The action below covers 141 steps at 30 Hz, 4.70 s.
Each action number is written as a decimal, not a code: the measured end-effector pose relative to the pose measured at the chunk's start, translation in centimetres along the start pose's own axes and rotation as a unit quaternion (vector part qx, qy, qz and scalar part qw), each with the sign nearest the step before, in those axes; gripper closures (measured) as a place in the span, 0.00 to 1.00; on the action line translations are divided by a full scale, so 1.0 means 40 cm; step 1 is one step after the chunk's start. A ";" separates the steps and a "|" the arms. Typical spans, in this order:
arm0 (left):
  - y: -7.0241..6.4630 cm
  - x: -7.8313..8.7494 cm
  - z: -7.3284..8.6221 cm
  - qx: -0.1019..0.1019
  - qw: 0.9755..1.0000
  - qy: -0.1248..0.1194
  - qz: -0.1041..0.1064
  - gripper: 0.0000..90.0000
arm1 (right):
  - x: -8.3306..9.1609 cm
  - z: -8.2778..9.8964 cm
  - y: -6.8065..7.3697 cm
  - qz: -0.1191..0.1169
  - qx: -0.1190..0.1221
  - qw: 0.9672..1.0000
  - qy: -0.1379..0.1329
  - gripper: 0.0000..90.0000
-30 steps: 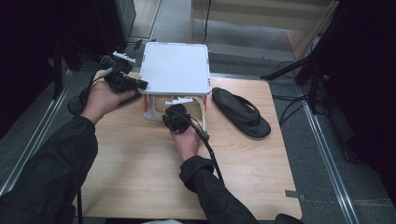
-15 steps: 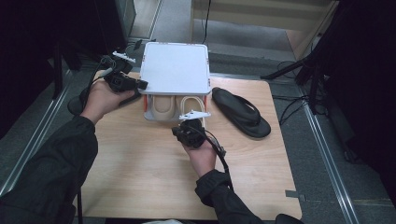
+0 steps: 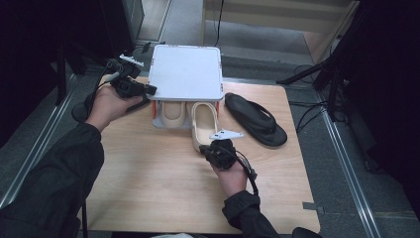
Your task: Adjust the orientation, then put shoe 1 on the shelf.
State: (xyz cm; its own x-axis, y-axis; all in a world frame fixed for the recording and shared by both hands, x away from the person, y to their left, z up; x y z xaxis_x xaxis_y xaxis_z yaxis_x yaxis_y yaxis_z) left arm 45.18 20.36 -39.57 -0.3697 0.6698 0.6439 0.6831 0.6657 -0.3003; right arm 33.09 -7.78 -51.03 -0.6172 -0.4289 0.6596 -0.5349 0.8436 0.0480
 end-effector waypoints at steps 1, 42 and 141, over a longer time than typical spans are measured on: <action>0.000 0.000 0.000 0.000 1.000 0.000 0.000 1.00 | 0.003 0.003 -0.002 0.001 0.002 1.000 0.002 1.00; 0.000 -0.001 -0.001 0.002 1.000 0.000 -0.001 1.00 | -0.127 -0.074 -0.088 0.053 -0.011 0.998 0.034 1.00; 0.202 0.003 0.246 0.112 0.990 -0.059 -0.056 1.00 | 0.046 0.068 -0.080 -0.028 -0.005 0.999 -0.031 0.67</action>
State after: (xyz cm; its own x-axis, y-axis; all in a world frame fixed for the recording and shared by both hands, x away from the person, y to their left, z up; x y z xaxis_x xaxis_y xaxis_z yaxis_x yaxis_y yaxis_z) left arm 44.44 29.06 -48.85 -0.5164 0.6122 0.5988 0.4812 0.7859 -0.3884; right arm 32.09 -12.13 -52.00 -0.6209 -0.4949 0.6079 -0.5649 0.8202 0.0908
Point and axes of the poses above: each handheld gripper's, and its own axes: x roughly backward along the jaws, z roughly out of its underside, y roughly to its left, the point moved 3 cm from there along -x, roughly forward along the jaws, and after that the axes turned 12 degrees about z, right-handed, at the moved point
